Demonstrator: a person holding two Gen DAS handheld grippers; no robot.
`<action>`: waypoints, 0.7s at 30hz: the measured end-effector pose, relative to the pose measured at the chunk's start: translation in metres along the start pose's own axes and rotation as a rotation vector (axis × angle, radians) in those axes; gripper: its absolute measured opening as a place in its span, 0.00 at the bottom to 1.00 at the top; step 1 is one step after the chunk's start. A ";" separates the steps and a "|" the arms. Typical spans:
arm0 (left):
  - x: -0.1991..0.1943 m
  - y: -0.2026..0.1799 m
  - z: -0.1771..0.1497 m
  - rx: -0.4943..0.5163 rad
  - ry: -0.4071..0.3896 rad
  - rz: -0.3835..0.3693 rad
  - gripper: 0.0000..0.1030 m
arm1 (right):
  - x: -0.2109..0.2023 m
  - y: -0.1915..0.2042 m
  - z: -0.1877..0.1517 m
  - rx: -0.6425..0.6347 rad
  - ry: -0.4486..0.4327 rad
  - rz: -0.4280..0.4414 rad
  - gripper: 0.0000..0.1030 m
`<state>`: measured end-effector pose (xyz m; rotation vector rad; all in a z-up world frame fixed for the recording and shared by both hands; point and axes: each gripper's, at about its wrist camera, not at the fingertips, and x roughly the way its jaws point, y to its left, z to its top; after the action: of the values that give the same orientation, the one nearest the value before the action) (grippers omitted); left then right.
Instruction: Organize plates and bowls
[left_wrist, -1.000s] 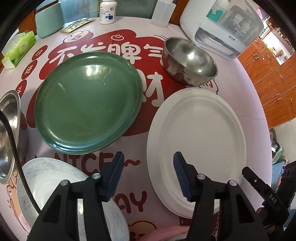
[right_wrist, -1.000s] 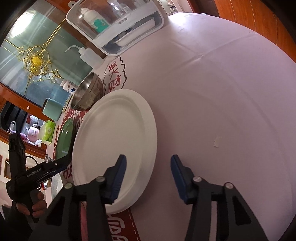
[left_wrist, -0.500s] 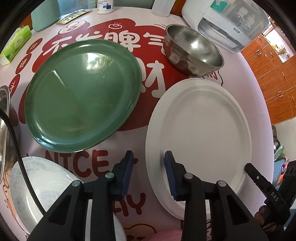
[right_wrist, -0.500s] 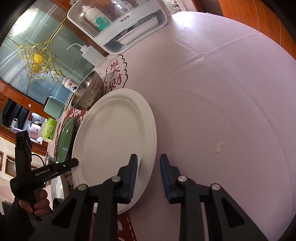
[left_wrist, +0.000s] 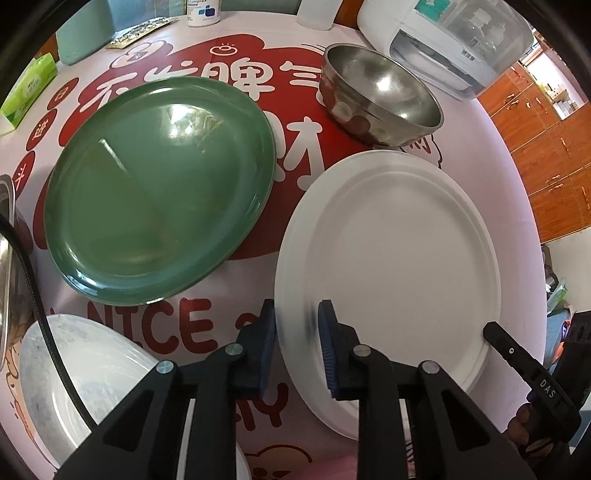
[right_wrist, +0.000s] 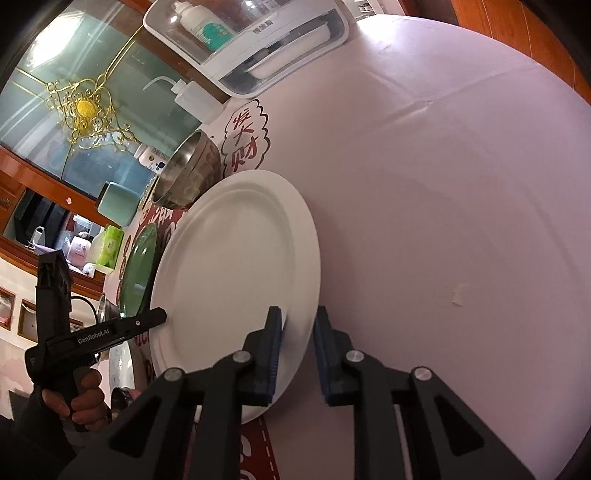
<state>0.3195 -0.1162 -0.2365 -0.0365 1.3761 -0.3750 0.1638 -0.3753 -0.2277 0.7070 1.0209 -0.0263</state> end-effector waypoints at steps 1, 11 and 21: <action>0.000 -0.001 0.000 -0.002 0.000 -0.007 0.20 | -0.001 0.000 0.001 -0.001 -0.002 -0.003 0.17; -0.023 -0.009 -0.003 0.023 -0.055 -0.030 0.20 | -0.019 0.001 0.004 -0.016 -0.033 -0.010 0.17; -0.061 -0.026 -0.013 0.037 -0.145 -0.066 0.20 | -0.051 0.008 0.002 -0.035 -0.093 0.001 0.17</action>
<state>0.2923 -0.1214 -0.1747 -0.0769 1.2263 -0.4446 0.1406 -0.3849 -0.1827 0.6682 0.9296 -0.0402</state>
